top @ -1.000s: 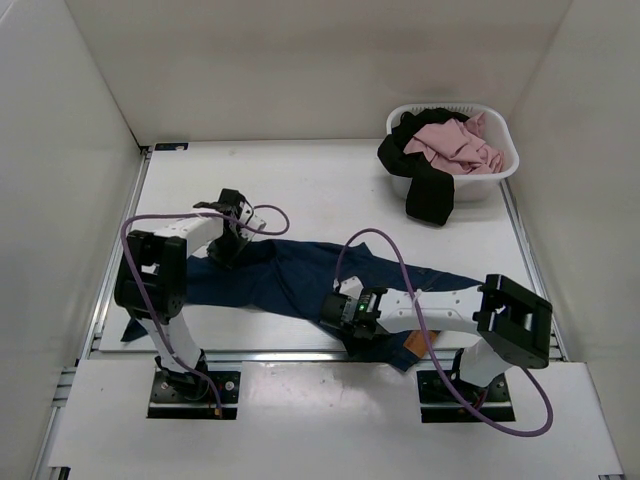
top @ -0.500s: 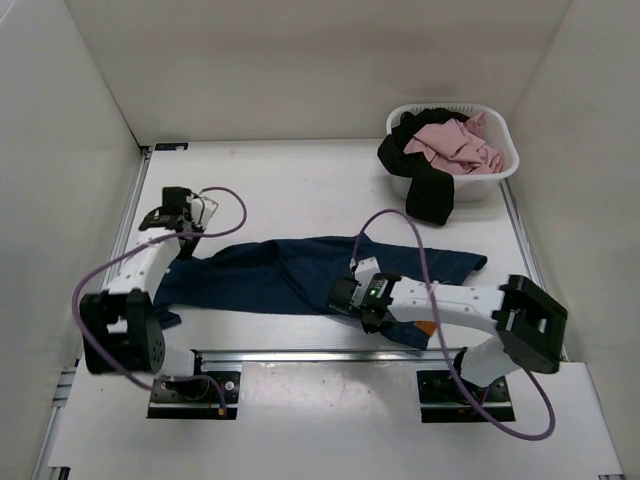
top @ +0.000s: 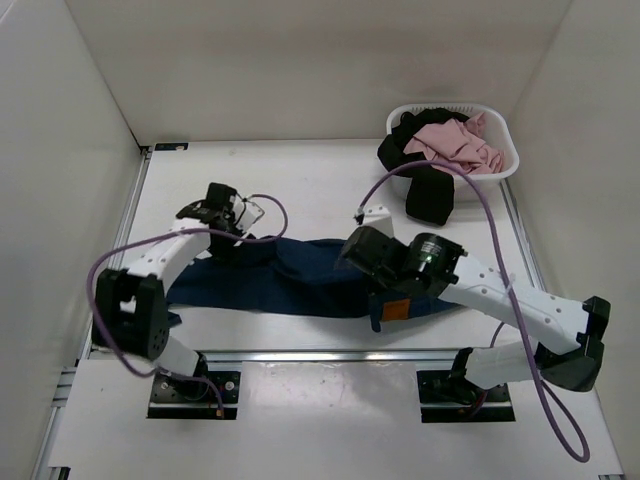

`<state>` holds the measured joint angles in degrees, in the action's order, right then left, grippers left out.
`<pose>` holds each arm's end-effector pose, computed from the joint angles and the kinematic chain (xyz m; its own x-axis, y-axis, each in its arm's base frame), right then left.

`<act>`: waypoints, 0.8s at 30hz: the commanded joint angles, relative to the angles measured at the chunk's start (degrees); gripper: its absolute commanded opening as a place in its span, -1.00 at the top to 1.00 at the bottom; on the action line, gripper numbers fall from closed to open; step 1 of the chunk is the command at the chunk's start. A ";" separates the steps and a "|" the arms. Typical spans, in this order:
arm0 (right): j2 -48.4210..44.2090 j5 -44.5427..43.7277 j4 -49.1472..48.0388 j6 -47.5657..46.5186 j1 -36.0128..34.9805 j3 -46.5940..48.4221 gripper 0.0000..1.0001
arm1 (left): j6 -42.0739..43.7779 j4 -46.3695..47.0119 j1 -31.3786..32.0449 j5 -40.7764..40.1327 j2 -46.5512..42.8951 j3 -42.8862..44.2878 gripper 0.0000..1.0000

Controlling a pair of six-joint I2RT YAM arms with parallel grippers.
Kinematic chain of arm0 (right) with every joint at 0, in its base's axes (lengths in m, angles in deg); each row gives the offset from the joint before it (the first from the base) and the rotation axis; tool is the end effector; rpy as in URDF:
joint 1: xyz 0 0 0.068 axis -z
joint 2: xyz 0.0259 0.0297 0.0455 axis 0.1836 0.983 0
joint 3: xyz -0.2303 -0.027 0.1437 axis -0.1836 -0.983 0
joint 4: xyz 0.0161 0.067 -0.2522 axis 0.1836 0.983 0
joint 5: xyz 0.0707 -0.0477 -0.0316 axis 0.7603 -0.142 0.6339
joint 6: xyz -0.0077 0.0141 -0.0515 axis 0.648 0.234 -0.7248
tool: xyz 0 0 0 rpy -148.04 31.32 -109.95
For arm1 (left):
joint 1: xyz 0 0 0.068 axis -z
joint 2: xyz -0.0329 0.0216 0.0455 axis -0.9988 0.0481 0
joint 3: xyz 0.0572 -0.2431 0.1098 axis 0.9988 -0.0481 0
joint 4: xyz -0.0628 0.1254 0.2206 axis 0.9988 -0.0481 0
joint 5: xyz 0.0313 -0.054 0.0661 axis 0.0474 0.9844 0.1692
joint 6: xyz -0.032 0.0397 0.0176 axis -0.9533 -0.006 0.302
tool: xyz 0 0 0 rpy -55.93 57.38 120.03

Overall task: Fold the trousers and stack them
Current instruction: Flatten the trousers out

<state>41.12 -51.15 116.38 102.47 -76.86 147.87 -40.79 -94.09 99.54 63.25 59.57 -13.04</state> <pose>0.1132 0.2125 0.3525 -0.6994 -0.2646 -0.6640 -0.3201 0.9465 -0.0401 0.2775 -0.0549 0.2249 -0.6876 0.6783 -0.2593 0.5987 0.7316 0.3260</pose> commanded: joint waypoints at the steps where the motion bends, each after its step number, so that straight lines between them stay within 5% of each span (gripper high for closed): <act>1: -2.56 -4.17 4.90 -2.88 2.90 5.76 1.00 | -2.67 3.01 2.03 1.26 5.93 4.40 -0.85; 7: -5.20 -4.69 3.40 -4.20 7.65 6.28 1.00 | -3.29 4.08 4.13 4.50 16.39 7.22 -0.87; 9: -5.20 -5.48 3.40 -4.20 8.18 6.81 1.00 | -3.29 4.08 4.67 5.04 17.81 7.22 -0.66; 10: -5.20 -5.49 3.40 -4.20 8.19 7.51 1.00 | -3.29 4.08 4.67 5.04 18.42 7.22 0.18; 11: -5.20 -6.36 4.10 -4.20 8.79 8.04 1.00 | -3.82 4.08 4.67 4.17 19.13 7.22 0.71; 17: -6.34 -3.58 11.29 0.71 8.80 14.01 1.00 | -2.69 -0.39 3.61 -6.72 5.19 5.03 0.72; 24: -6.61 4.70 13.94 3.89 2.38 23.94 1.00 | 3.03 -20.25 2.04 -4.80 -13.91 14.06 0.72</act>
<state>35.64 -48.88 129.08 104.77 -73.96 165.67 -40.66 -104.84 102.27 60.08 51.13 -4.06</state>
